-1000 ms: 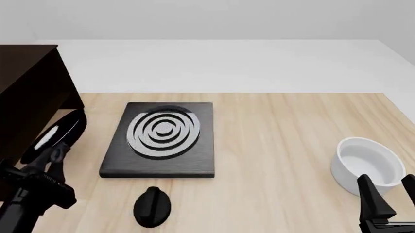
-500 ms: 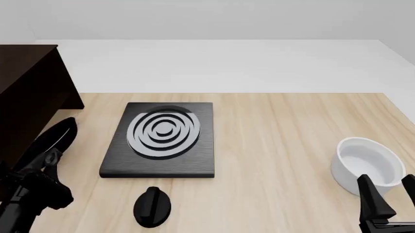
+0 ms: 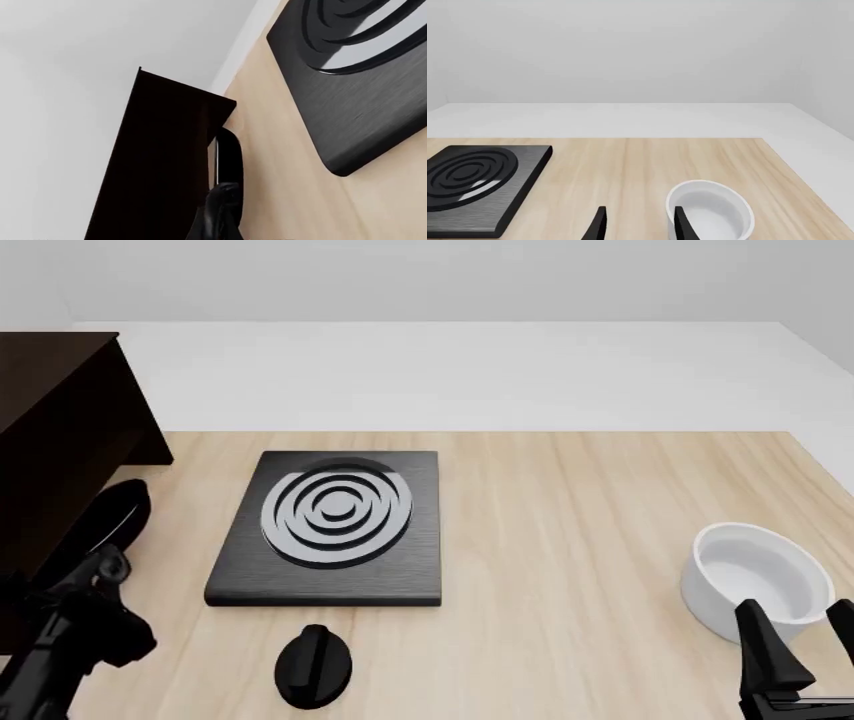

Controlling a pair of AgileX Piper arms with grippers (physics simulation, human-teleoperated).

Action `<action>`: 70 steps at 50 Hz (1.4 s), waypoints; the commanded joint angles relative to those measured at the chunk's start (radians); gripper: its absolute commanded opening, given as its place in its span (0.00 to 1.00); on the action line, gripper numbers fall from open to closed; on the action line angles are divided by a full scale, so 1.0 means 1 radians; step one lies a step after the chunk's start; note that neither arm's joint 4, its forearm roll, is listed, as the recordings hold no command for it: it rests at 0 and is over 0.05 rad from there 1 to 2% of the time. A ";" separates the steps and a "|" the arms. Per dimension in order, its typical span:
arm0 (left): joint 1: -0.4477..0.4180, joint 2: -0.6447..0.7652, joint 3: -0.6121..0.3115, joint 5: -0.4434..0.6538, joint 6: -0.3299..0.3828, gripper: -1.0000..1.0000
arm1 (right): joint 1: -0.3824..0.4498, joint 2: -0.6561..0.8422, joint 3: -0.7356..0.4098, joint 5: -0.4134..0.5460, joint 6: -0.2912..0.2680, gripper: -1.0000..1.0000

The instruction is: Put the frying pan under the cabinet shelf.

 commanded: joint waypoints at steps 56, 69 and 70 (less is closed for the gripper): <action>-0.009 0.401 -0.024 -0.027 0.002 1.00 | 0.000 0.000 0.000 0.000 0.000 1.00; -0.059 0.241 0.000 0.145 0.009 1.00 | 0.000 0.000 0.000 0.000 0.000 1.00; -0.058 0.237 0.002 0.152 0.015 1.00 | 0.000 0.000 0.000 0.000 0.000 1.00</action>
